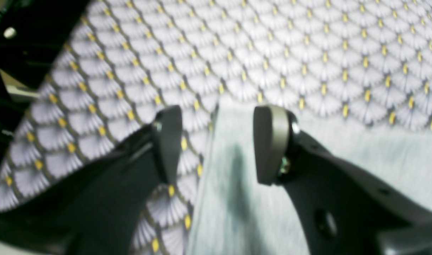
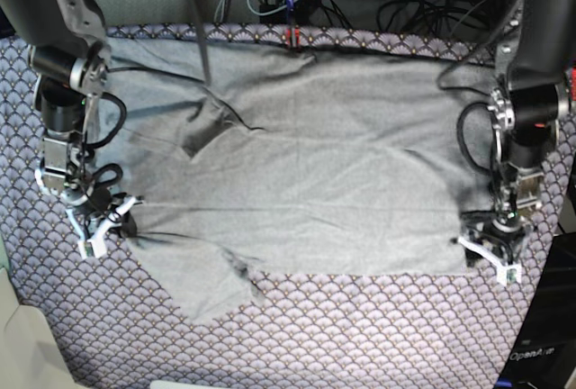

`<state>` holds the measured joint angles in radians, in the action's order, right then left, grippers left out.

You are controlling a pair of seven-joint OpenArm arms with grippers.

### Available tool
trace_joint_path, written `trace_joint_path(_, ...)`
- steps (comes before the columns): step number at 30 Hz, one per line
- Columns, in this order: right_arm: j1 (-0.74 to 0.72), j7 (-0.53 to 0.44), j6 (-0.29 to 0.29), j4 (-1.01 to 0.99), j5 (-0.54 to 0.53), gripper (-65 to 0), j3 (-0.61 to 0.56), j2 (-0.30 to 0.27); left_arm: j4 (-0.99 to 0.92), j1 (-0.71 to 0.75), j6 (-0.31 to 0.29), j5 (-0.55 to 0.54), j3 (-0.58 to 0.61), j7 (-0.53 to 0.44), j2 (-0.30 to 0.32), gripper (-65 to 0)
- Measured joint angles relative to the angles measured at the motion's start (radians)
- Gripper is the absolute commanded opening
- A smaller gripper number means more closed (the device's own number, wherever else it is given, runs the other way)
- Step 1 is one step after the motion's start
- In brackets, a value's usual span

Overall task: Fold the T-shirt properly
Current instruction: 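Lower and close both grippers on the hem corners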

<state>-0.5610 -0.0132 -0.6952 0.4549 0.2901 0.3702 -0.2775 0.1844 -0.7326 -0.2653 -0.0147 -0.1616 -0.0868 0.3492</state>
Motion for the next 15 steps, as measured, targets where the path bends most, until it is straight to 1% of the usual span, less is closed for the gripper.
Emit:
trace_joint_path(13,0.0,0.0,0.0,0.0,0.0,-65.0,0.0,0.0,-0.002,0.056,0.0,-0.003,-0.003,0.0,-0.001,-33.3)
trace_joint_path(15,0.0,0.0,0.0,0.0,0.0,-65.0,0.0,0.0,-0.002,0.053,0.008,-0.004,0.0,-0.001,-0.011,-33.3)
